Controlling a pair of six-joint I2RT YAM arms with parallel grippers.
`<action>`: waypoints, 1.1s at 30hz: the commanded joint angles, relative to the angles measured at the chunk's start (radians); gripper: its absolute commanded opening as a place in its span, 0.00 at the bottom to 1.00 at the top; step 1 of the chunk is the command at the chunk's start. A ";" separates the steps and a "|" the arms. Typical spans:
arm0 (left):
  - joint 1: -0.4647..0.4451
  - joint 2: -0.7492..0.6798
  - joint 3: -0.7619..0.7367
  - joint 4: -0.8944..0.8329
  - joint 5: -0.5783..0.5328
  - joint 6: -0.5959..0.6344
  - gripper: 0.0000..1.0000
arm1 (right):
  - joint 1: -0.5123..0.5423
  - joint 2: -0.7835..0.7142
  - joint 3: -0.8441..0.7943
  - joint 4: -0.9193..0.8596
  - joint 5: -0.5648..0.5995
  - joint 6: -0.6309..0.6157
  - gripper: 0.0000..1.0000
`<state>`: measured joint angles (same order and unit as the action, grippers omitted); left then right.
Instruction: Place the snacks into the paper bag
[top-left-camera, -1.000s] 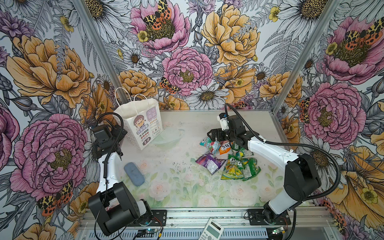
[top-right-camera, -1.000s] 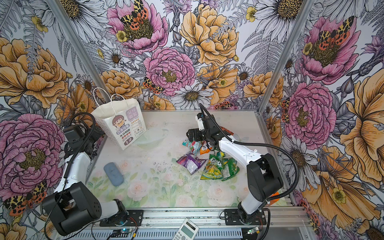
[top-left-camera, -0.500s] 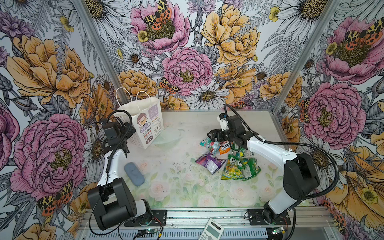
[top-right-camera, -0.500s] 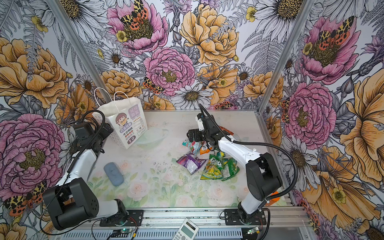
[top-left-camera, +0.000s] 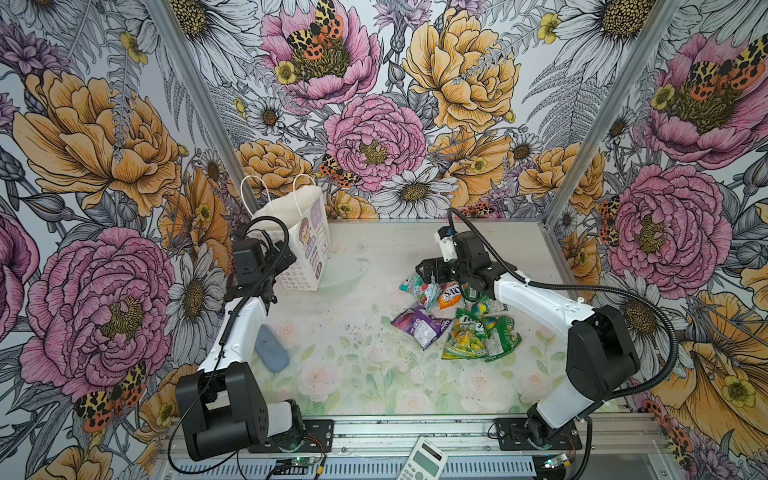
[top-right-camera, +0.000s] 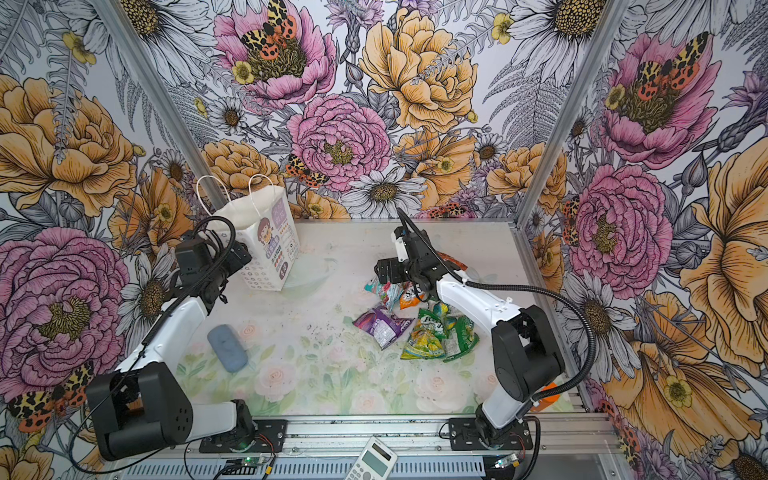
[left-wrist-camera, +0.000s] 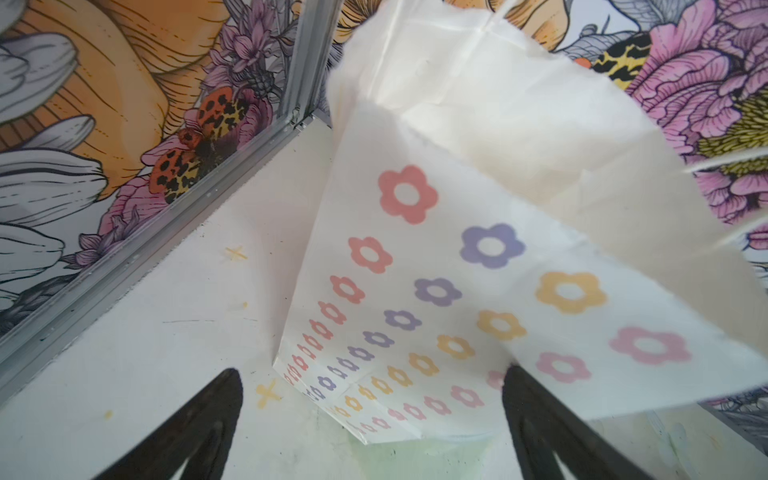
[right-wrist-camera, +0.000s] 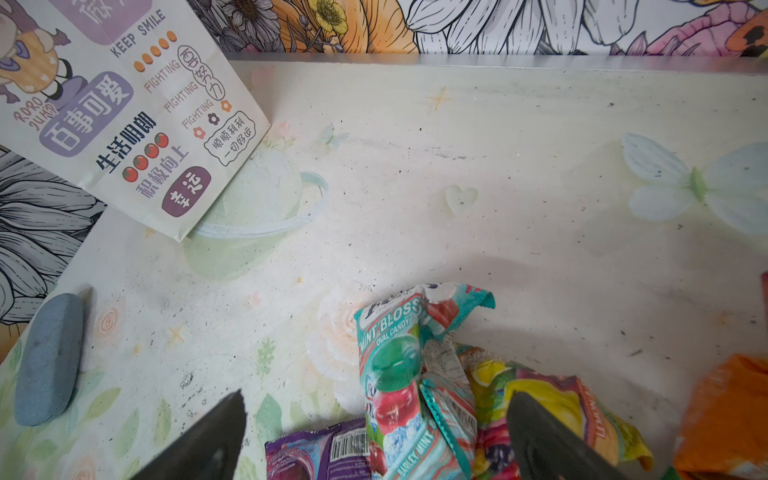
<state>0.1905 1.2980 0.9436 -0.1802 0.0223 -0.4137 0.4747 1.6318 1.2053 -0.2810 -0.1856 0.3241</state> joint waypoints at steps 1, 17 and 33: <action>-0.044 -0.057 0.002 -0.041 -0.021 -0.010 0.99 | 0.006 -0.018 -0.014 -0.009 0.027 -0.020 1.00; 0.102 -0.078 0.525 -0.473 0.209 0.124 0.99 | 0.005 -0.039 -0.017 -0.025 0.024 -0.028 1.00; 0.251 0.265 0.795 -0.528 0.573 0.298 0.99 | 0.005 -0.033 -0.013 -0.034 0.032 -0.016 1.00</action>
<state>0.4156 1.5387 1.6985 -0.6762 0.4850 -0.1520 0.4747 1.6180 1.1988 -0.3115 -0.1692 0.3138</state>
